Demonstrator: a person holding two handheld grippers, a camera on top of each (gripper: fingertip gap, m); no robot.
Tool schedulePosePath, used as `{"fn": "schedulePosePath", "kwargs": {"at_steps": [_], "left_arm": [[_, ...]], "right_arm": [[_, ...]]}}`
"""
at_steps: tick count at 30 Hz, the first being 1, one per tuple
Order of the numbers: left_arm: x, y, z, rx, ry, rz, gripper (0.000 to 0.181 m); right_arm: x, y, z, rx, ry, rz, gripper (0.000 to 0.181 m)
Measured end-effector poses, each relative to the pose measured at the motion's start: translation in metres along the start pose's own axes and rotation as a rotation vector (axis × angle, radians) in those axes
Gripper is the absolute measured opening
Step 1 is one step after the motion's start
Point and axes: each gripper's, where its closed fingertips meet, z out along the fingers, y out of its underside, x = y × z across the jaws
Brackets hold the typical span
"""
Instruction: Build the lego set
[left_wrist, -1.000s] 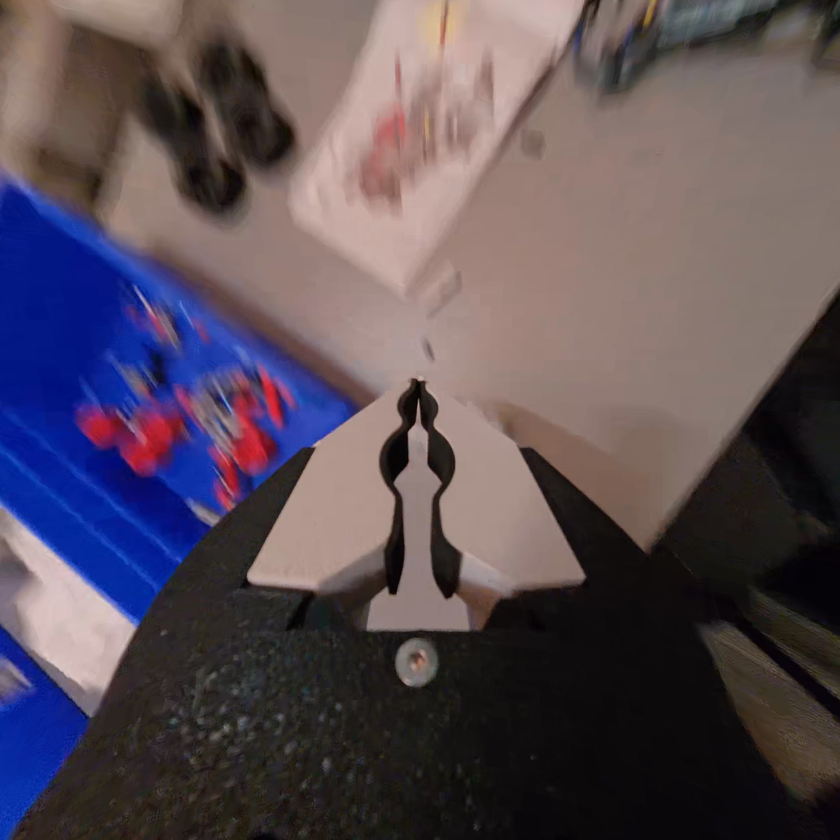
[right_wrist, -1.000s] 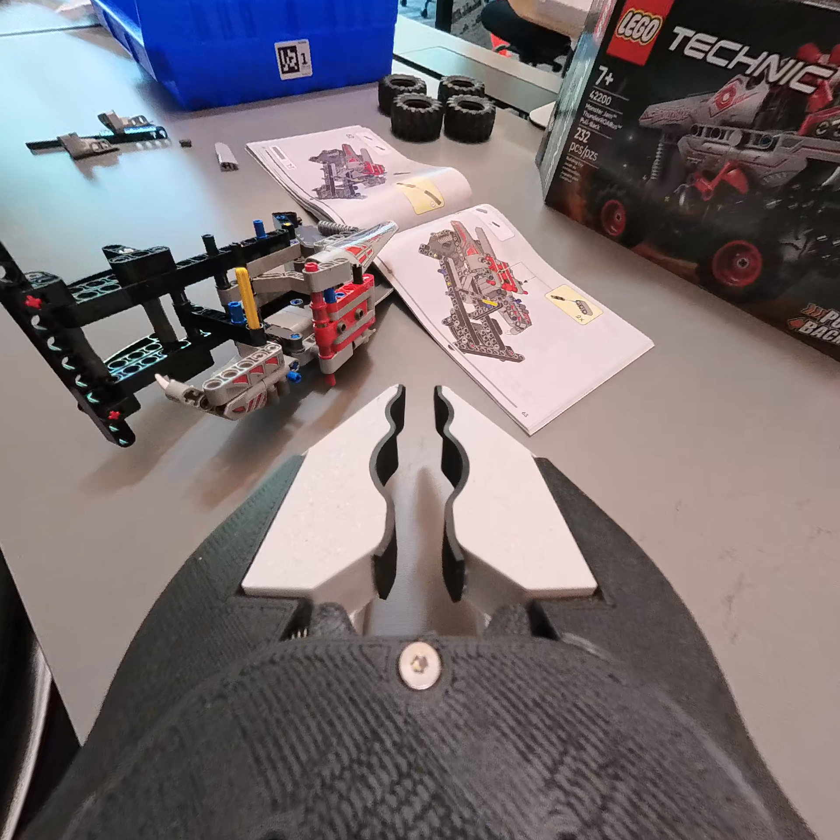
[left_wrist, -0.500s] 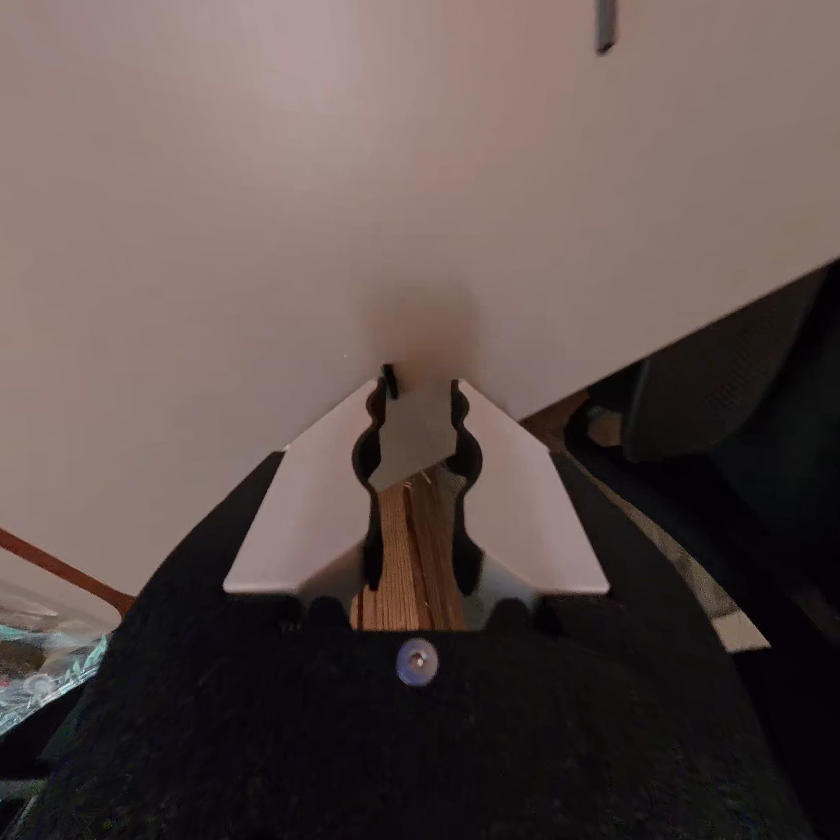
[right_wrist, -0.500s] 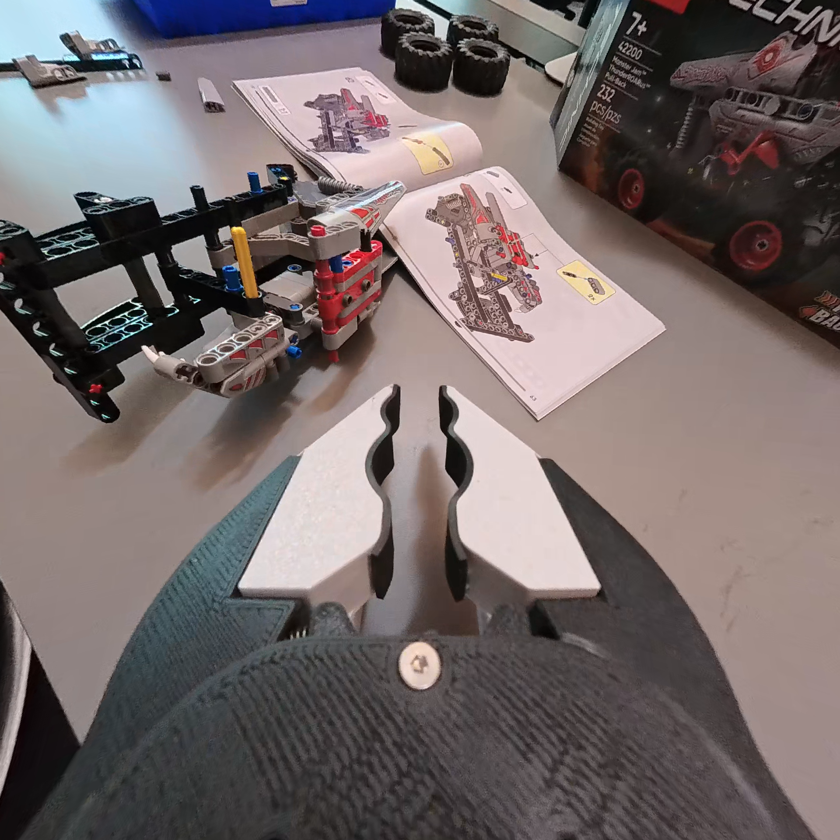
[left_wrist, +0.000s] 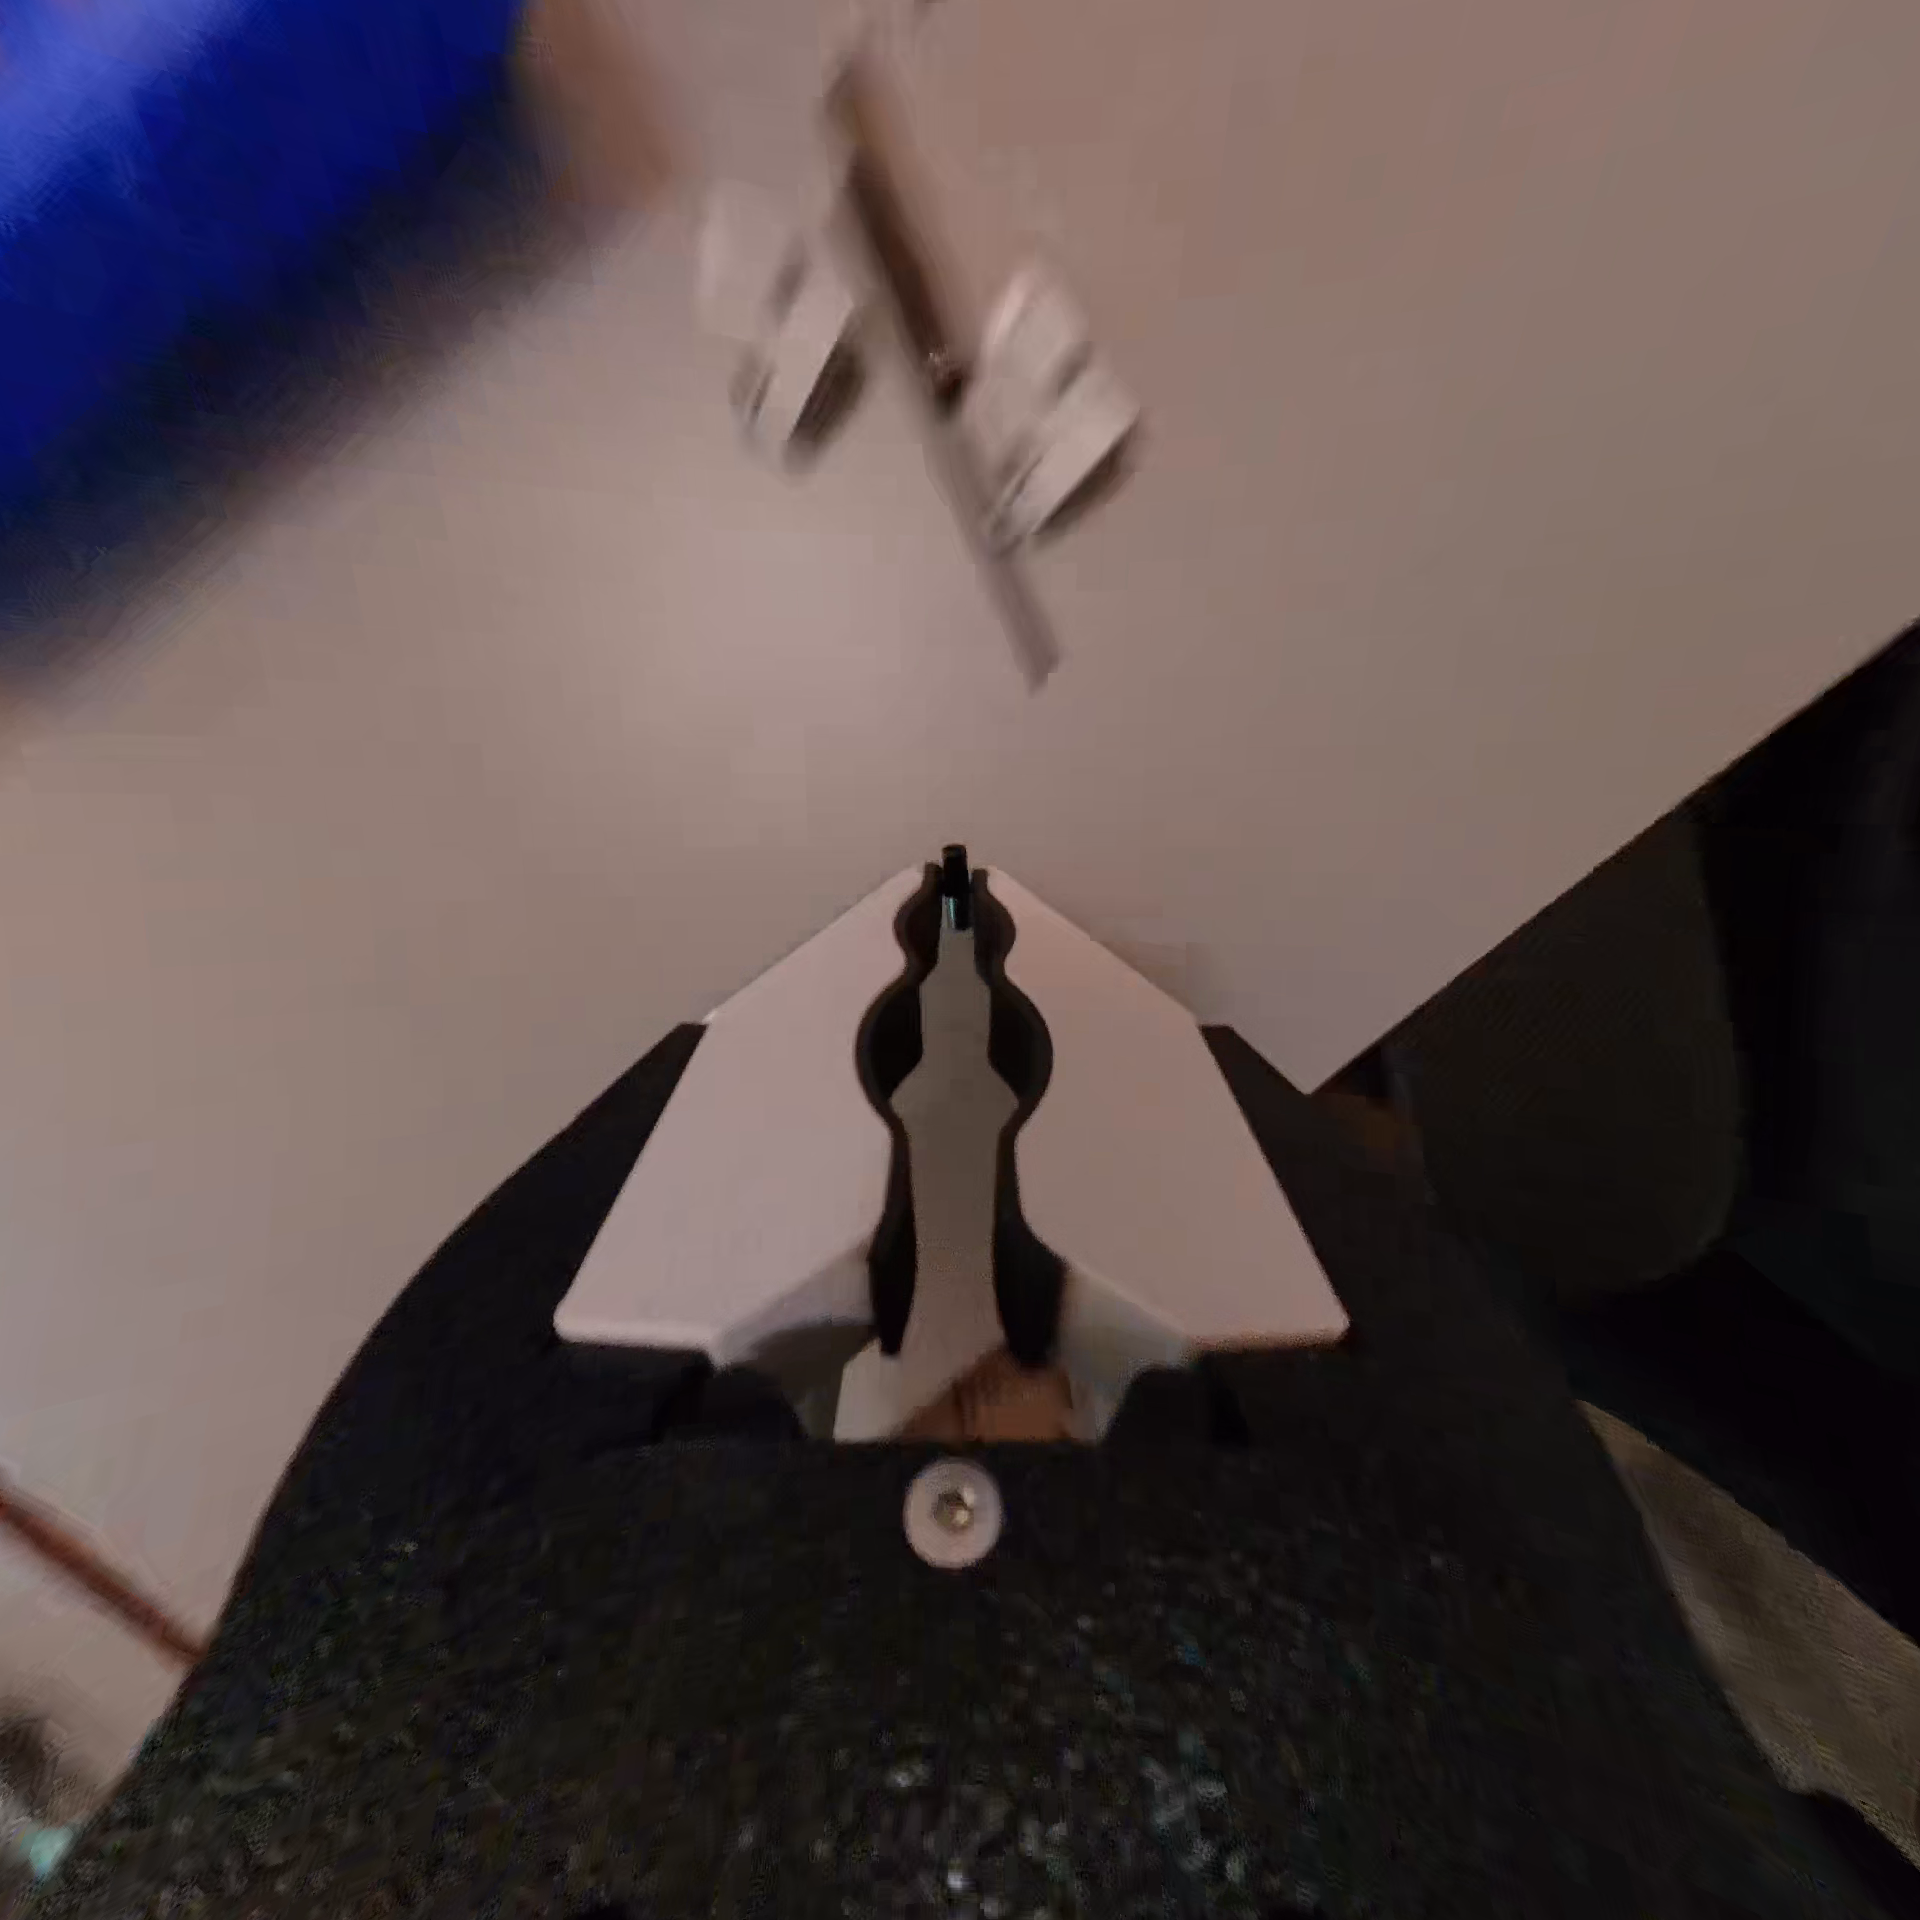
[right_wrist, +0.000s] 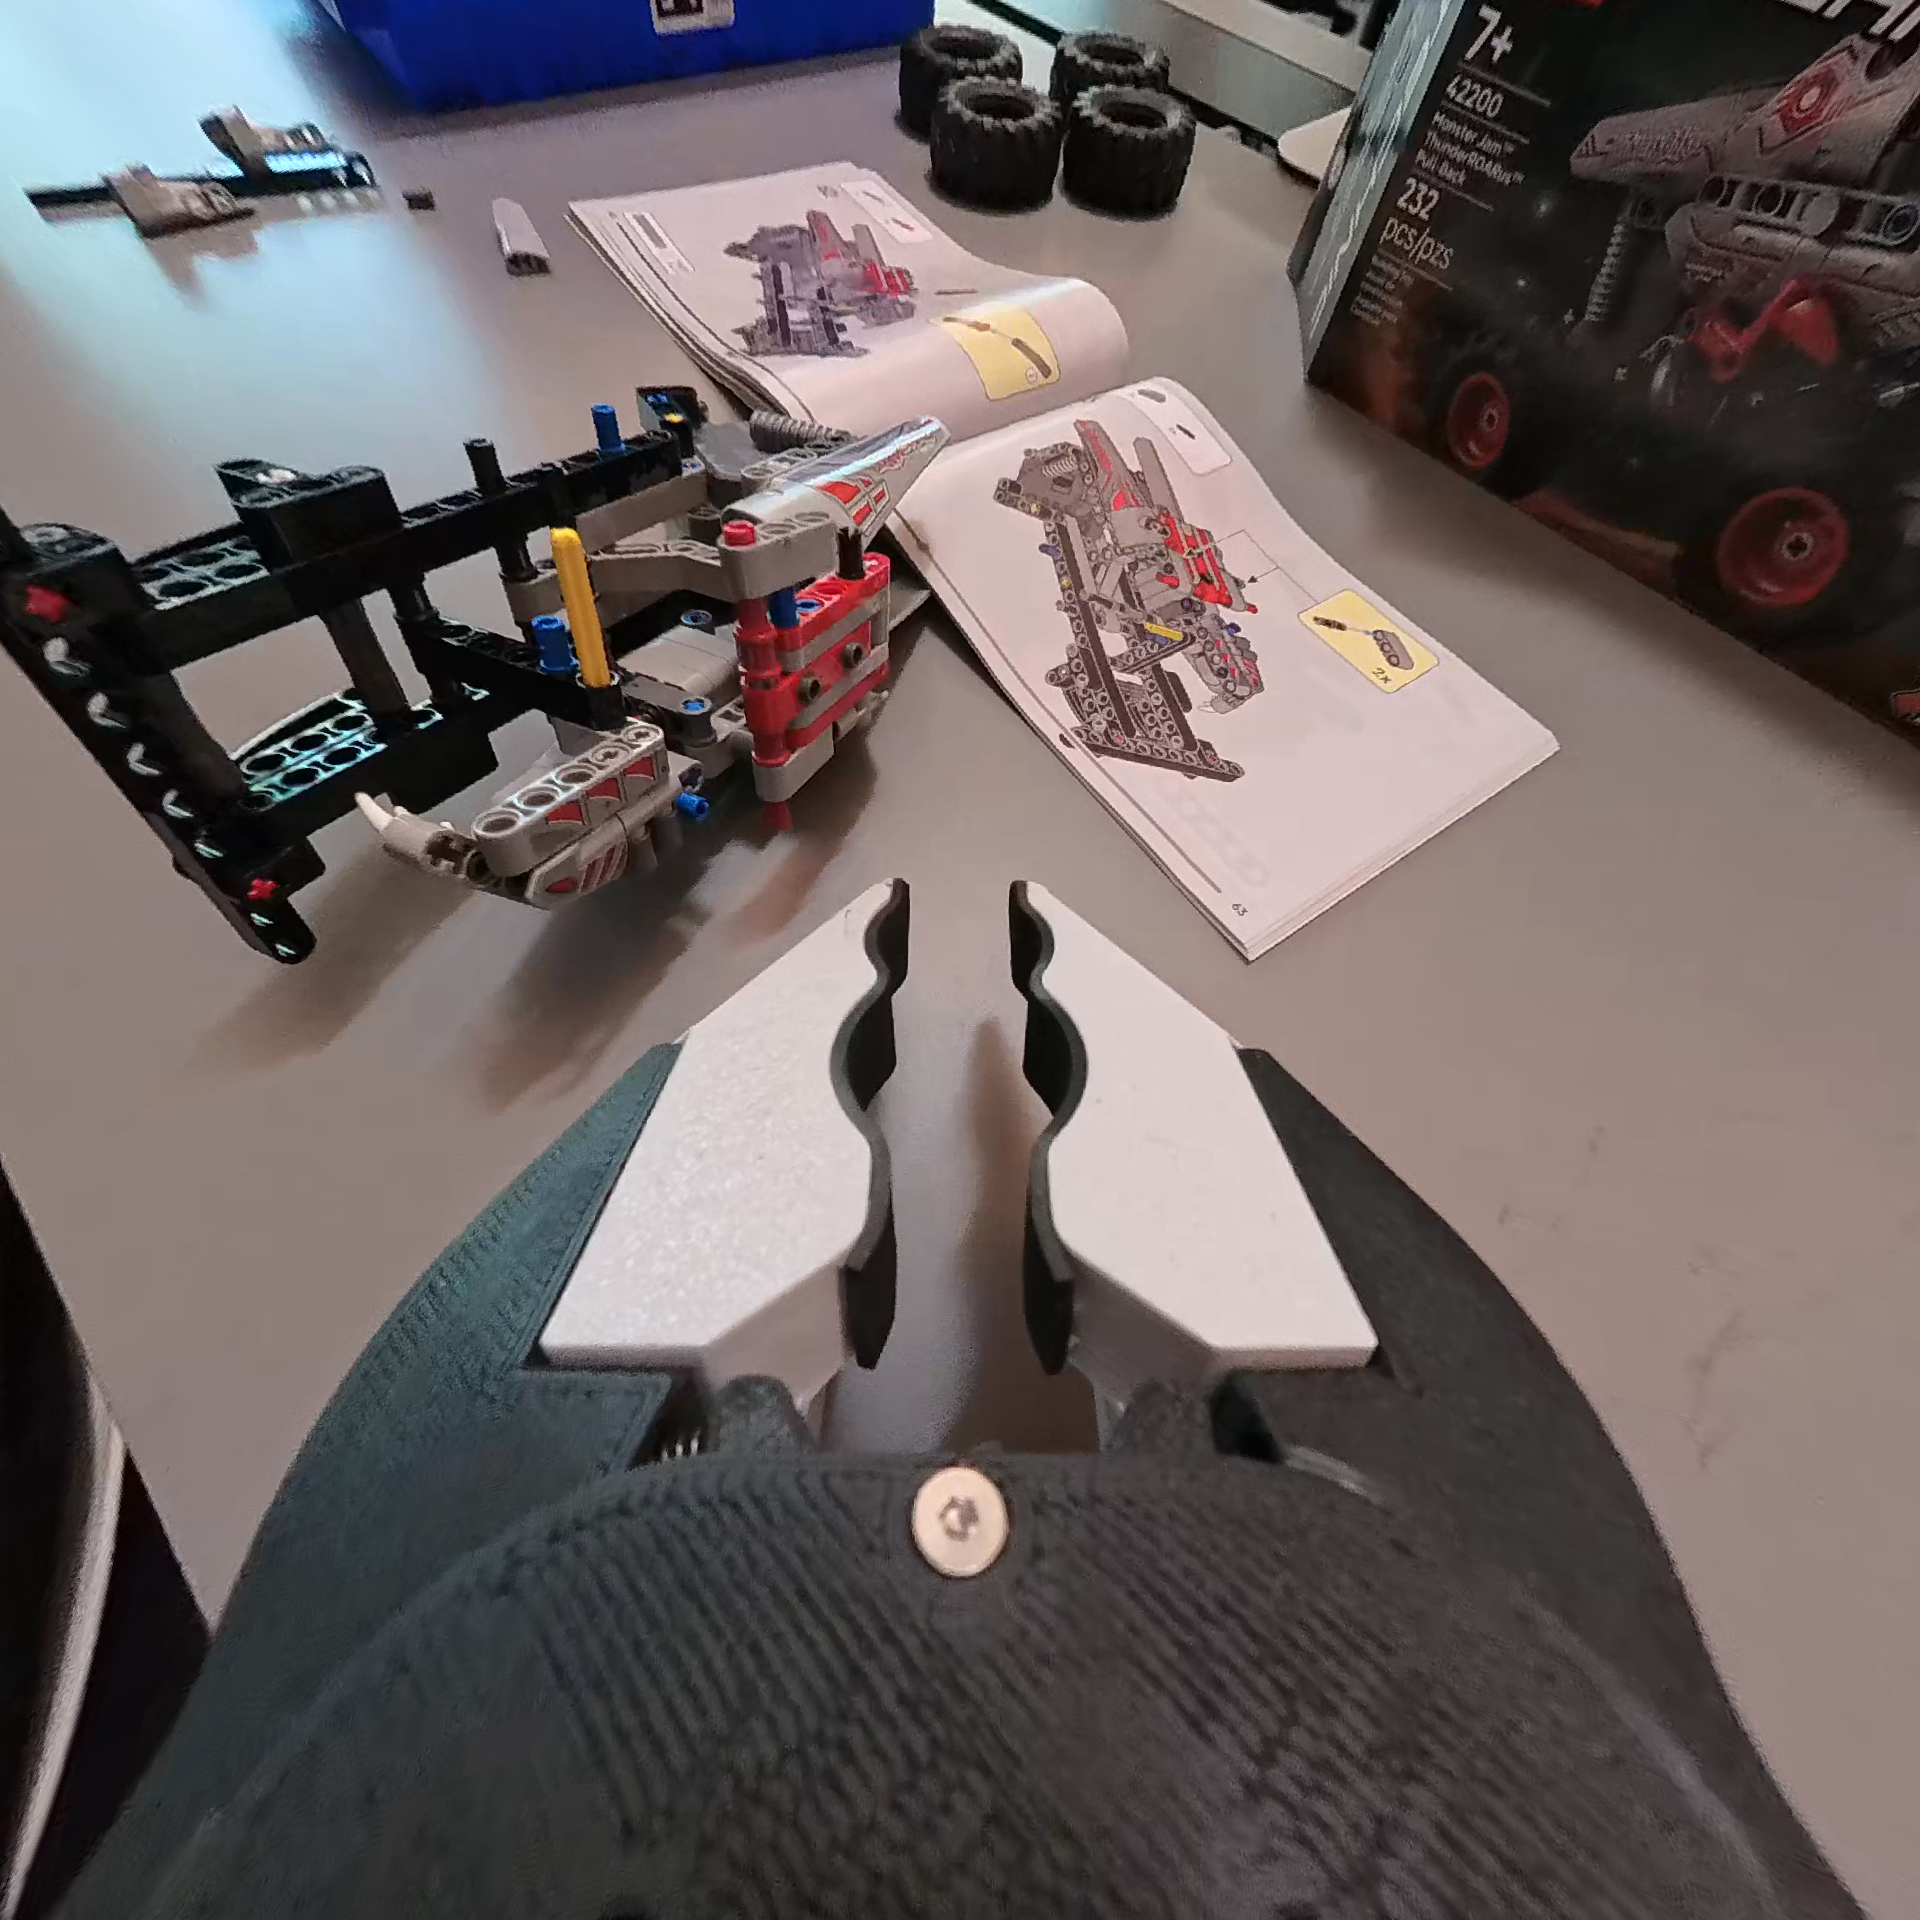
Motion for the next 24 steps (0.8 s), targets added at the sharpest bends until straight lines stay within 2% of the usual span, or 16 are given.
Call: {"fn": "schedulePosePath", "kwargs": {"at_steps": [1, 3, 5, 9, 13, 16, 18, 20, 24], "left_arm": [[0.016, -0.028, 0.002, 0.061, 0.03, 0.075, 0.003], [0.048, -0.082, 0.012, 0.151, 0.075, 0.217, 0.003], [0.078, -0.126, 0.031, 0.178, 0.129, 0.349, 0.003], [0.111, -0.185, 0.077, 0.147, 0.21, 0.487, 0.002], [0.128, -0.212, 0.1, 0.137, 0.265, 0.524, 0.003], [0.133, -0.219, 0.109, 0.141, 0.275, 0.525, 0.007], [0.132, -0.223, 0.11, 0.151, 0.264, 0.527, 0.011], [0.131, -0.229, 0.107, 0.177, 0.255, 0.525, 0.016], [0.135, -0.247, 0.092, 0.272, 0.263, 0.565, 0.017]], "right_arm": [[-0.001, -0.001, -0.002, 0.011, -0.016, 0.012, 0.019], [-0.009, -0.006, -0.005, 0.046, -0.069, 0.035, 0.026], [-0.012, -0.014, -0.008, 0.098, -0.083, 0.08, 0.028], [-0.023, -0.032, -0.007, 0.176, -0.111, 0.144, 0.029], [-0.031, -0.042, 0.0, 0.161, -0.094, 0.087, 0.034], [-0.036, -0.044, 0.01, 0.13, -0.096, 0.043, 0.037], [-0.036, -0.045, 0.017, 0.119, -0.082, -0.003, 0.03], [-0.033, -0.043, 0.022, 0.101, -0.058, -0.057, 0.012], [-0.025, -0.036, 0.024, 0.076, -0.083, -0.132, 0.01]]}}
